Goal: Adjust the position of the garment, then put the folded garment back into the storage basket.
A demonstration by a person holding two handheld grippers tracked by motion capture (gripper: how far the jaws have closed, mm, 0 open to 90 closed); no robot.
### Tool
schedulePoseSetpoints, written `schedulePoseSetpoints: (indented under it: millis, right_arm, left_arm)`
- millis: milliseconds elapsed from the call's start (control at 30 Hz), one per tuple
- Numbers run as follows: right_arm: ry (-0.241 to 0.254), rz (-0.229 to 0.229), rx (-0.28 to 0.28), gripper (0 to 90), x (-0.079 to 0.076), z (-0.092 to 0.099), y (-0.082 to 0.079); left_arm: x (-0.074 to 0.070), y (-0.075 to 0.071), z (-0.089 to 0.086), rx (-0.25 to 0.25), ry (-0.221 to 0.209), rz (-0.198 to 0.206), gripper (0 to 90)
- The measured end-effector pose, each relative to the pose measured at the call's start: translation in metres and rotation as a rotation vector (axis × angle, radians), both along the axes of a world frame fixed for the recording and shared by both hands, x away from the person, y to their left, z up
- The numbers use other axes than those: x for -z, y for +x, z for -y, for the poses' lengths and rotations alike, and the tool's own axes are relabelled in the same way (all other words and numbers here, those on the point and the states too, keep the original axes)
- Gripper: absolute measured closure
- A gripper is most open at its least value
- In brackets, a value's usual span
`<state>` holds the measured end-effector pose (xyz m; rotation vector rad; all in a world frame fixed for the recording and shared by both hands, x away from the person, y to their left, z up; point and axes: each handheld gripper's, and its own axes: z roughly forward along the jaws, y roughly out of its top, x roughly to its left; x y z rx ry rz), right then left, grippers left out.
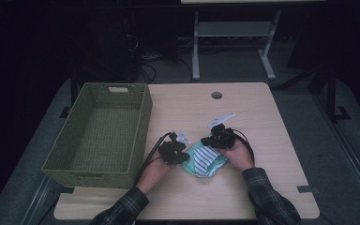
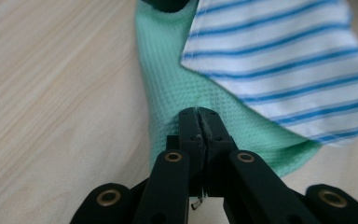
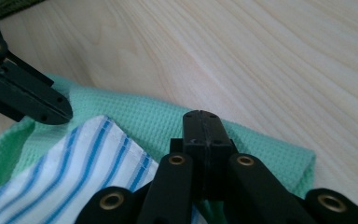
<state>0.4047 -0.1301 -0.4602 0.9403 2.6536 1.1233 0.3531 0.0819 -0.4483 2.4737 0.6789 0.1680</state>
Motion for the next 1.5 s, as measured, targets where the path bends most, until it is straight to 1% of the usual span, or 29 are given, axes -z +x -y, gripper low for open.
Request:
schedulePoseSetpoints:
  millis: [33, 67, 133, 167, 200, 233, 300, 333, 367, 433, 500, 533, 600, 633, 667, 700, 733, 767, 833, 900, 933, 1033, 1067, 1167, 1200, 1233, 1333, 1400, 1500]
  right_arm:
    - [0.021, -0.008, 0.001, 90.0, 0.001, 0.002, 0.001]
    - [0.022, -0.01, 0.004, 90.0, 0.002, 0.004, 0.002]
    - [0.008, -0.017, 0.015, 90.0, 0.003, 0.007, 0.003]
    - [-0.013, -0.011, 0.016, 90.0, 0.004, 0.008, 0.003]
    - [-0.021, -0.008, 0.018, 90.0, 0.005, 0.01, 0.003]
    - [-0.01, -0.02, 0.021, 90.0, 0.006, 0.013, 0.004]
    - [0.005, -0.026, 0.023, 90.0, 0.007, 0.015, 0.003]
    - [0.001, -0.018, 0.019, 90.0, 0.007, 0.014, 0.003]
    - [-0.004, -0.011, 0.013, 90.0, 0.006, 0.014, 0.002]
    - [0.015, -0.007, 0.012, 89.9, 0.001, 0.015, 0.001]
    - [0.03, -0.003, 0.01, 89.9, -0.004, 0.016, 0.001]
    - [0.031, 0.005, 0.011, 89.9, -0.007, 0.017, 0.002]
    - [0.034, 0.01, 0.005, 89.9, -0.01, 0.018, 0.004]
    - [0.037, 0.01, 0.004, 89.9, -0.012, 0.018, 0.006]
    - [0.042, 0.015, 0.0, 89.9, -0.014, 0.018, 0.008]
    - [0.044, 0.018, -0.004, 89.9, -0.015, 0.017, 0.009]
    - [0.051, 0.019, -0.007, 89.9, -0.016, 0.016, 0.01]
    - [0.052, 0.015, -0.006, 89.9, -0.018, 0.013, 0.012]
    - [0.05, 0.02, -0.014, 89.9, -0.018, 0.01, 0.016]
    - [0.042, 0.023, -0.018, 89.8, -0.018, 0.006, 0.02]
    - [0.043, 0.018, -0.017, 89.9, -0.018, 0.003, 0.022]
    - [0.032, 0.028, -0.02, 89.9, -0.017, -0.001, 0.029]
    - [0.026, 0.022, -0.013, 89.9, -0.016, -0.002, 0.03]
    - [0.006, 0.026, -0.011, 89.9, -0.012, -0.005, 0.036]
    - [-0.004, 0.018, -0.009, 89.9, -0.01, -0.006, 0.036]
    - [-0.017, 0.021, -0.007, 89.9, -0.007, -0.005, 0.038]
    - [-0.035, 0.017, -0.001, 89.9, -0.001, -0.001, 0.037]
    - [-0.034, 0.01, 0.006, 89.9, 0.001, 0.005, 0.035]
    - [-0.035, 0.007, 0.014, 89.9, 0.003, 0.014, 0.033]
  left_arm:
    - [0.002, 0.001, 0.0, 0.0, 0.007, -0.004, 89.4]
    - [0.003, 0.002, 0.0, -0.002, 0.004, 0.0, 89.6]
    - [0.002, 0.003, 0.0, -0.01, 0.018, 0.001, 89.7]
    - [0.002, 0.003, 0.0, -0.015, 0.024, 0.005, 89.8]
    - [0.002, 0.003, -0.001, -0.02, 0.026, 0.005, 89.8]
    - [0.002, 0.004, -0.002, -0.026, 0.015, 0.002, 89.8]
    - [0.002, 0.004, -0.002, -0.023, 0.016, 0.007, 89.7]
    - [0.002, 0.005, -0.001, -0.025, 0.016, 0.008, 89.5]
    - [0.001, 0.005, -0.001, -0.024, 0.005, 0.009, 87.9]
    - [-0.003, 0.003, -0.001, -0.022, -0.008, 0.012, 86.2]
    - [-0.009, 0.002, -0.002, -0.015, -0.056, 0.003, 86.8]
    - [-0.011, 0.001, -0.002, -0.011, -0.071, -0.002, 88.3]
    - [-0.017, -0.004, -0.002, -0.002, -0.116, -0.002, 89.5]
    - [-0.021, -0.007, 0.0, 0.014, -0.135, 0.0, 89.6]
    - [-0.023, -0.01, 0.002, 0.011, -0.156, 0.0, 89.6]
    - [-0.026, -0.012, 0.003, 0.033, -0.153, 0.008, 89.6]
    - [-0.027, -0.017, 0.008, 0.041, -0.178, 0.008, 89.6]
    - [-0.029, -0.019, 0.01, 0.063, -0.176, 0.008, 89.6]
    - [-0.029, -0.023, 0.016, 0.076, -0.203, 0.001, 89.6]
    - [-0.029, -0.028, 0.024, 0.111, -0.204, -0.002, 89.6]
    - [-0.028, -0.03, 0.028, 0.113, -0.212, -0.005, 89.6]
    - [-0.024, -0.036, 0.041, 0.159, -0.195, -0.003, 89.6]
    - [-0.022, -0.038, 0.046, 0.175, -0.187, -0.007, 89.6]
    - [-0.015, -0.044, 0.058, 0.2, -0.179, -0.016, 89.6]
    - [-0.012, -0.045, 0.062, 0.212, -0.165, -0.021, 89.6]
    - [-0.009, -0.046, 0.064, 0.21, -0.165, -0.022, 89.6]
    - [-0.003, -0.045, 0.065, 0.216, -0.125, -0.021, 89.6]
    - [-0.002, -0.044, 0.063, 0.2, -0.129, -0.029, 89.6]
    - [-0.002, -0.041, 0.059, 0.194, -0.111, -0.026, 89.6]
